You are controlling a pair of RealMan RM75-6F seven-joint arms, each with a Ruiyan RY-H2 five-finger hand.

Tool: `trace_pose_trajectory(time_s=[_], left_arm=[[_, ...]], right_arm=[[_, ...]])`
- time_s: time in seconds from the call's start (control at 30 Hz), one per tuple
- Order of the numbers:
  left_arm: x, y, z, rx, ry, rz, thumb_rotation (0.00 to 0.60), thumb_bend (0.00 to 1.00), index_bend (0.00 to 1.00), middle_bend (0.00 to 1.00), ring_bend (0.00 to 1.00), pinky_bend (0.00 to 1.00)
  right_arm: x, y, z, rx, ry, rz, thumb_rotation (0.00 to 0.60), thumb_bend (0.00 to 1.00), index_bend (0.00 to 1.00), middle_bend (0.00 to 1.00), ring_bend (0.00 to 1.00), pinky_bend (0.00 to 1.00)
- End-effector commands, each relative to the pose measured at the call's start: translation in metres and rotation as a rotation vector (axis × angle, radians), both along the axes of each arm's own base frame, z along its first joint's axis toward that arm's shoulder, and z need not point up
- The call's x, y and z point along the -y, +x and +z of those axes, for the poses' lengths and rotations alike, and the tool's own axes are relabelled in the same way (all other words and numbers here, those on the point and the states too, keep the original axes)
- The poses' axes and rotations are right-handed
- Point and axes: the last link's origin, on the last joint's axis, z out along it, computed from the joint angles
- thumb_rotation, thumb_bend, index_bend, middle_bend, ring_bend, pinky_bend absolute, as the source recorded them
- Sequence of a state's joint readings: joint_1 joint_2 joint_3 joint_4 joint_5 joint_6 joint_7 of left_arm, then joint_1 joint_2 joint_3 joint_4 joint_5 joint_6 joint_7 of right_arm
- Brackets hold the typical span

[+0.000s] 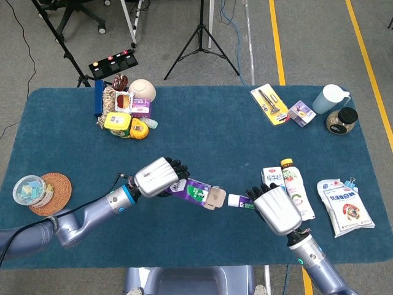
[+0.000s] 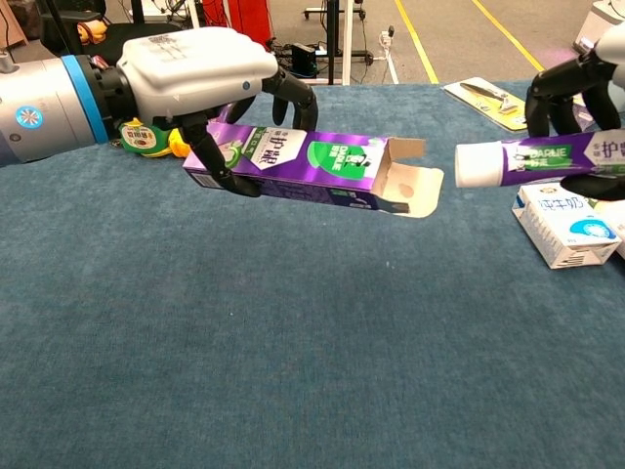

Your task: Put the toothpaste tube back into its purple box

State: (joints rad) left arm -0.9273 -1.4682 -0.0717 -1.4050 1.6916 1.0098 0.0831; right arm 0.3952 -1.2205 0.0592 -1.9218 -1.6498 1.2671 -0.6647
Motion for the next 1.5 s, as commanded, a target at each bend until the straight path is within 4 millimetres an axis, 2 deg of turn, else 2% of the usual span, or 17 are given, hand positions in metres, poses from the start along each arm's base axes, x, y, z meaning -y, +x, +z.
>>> trace_pose_trajectory(time_s=[0.03, 0.43, 0.93, 1.5], left_arm=[[-0.001, 0.004, 0.002, -0.012, 0.009, 0.000, 0.600, 0.20, 0.48, 0.39, 0.37, 0.58], [0.003, 0.019, 0.009, -0.024, 0.021, 0.016, 0.600, 0.20, 0.48, 0.39, 0.37, 0.59], [0.010, 0.029, 0.006, -0.019, 0.026, 0.002, 0.600, 0.20, 0.48, 0.39, 0.37, 0.58], [0.011, 0.023, -0.001, 0.004, -0.016, 0.037, 0.600, 0.20, 0.48, 0.39, 0.37, 0.58]], right_arm=[[0.000, 0.003, -0.002, 0.017, 0.012, -0.005, 0.600, 0.71, 0.57, 0.64, 0.61, 0.71], [-0.002, 0.021, -0.003, 0.071, 0.023, 0.016, 0.600, 0.71, 0.57, 0.64, 0.61, 0.71], [0.004, 0.026, -0.013, 0.063, 0.034, 0.003, 0.600, 0.71, 0.57, 0.64, 0.62, 0.72], [0.007, 0.029, -0.020, -0.005, 0.019, -0.004, 0.600, 0.71, 0.58, 0.65, 0.62, 0.72]])
